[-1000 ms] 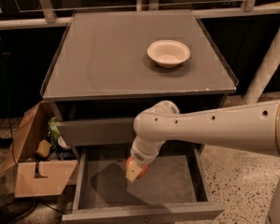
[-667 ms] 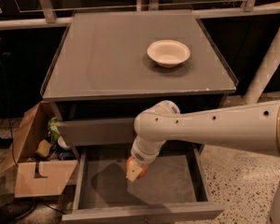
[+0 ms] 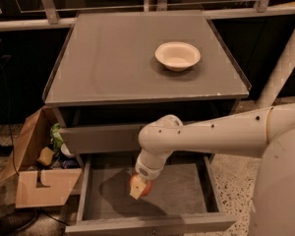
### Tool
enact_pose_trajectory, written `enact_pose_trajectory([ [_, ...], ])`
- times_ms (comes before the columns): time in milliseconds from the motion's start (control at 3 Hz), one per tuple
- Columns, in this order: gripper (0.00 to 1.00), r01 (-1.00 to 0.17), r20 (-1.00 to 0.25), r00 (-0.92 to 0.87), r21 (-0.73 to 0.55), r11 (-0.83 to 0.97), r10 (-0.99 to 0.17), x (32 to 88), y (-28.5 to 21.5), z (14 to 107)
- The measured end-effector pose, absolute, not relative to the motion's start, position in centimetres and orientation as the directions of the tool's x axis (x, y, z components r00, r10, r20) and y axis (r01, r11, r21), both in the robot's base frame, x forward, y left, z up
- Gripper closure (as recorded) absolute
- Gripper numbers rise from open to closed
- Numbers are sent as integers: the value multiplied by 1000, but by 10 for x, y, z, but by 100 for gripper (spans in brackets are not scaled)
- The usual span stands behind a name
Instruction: Place apple into middle drawer
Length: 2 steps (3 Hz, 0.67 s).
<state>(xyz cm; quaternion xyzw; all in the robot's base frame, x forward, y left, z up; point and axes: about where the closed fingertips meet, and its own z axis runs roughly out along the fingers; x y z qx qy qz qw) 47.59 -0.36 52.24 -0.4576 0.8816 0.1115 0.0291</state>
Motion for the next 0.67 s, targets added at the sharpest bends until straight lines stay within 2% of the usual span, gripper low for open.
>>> enact_pose_trajectory([
  [667,100,-784,-114,-612,220,581,-782,470,-3,488],
])
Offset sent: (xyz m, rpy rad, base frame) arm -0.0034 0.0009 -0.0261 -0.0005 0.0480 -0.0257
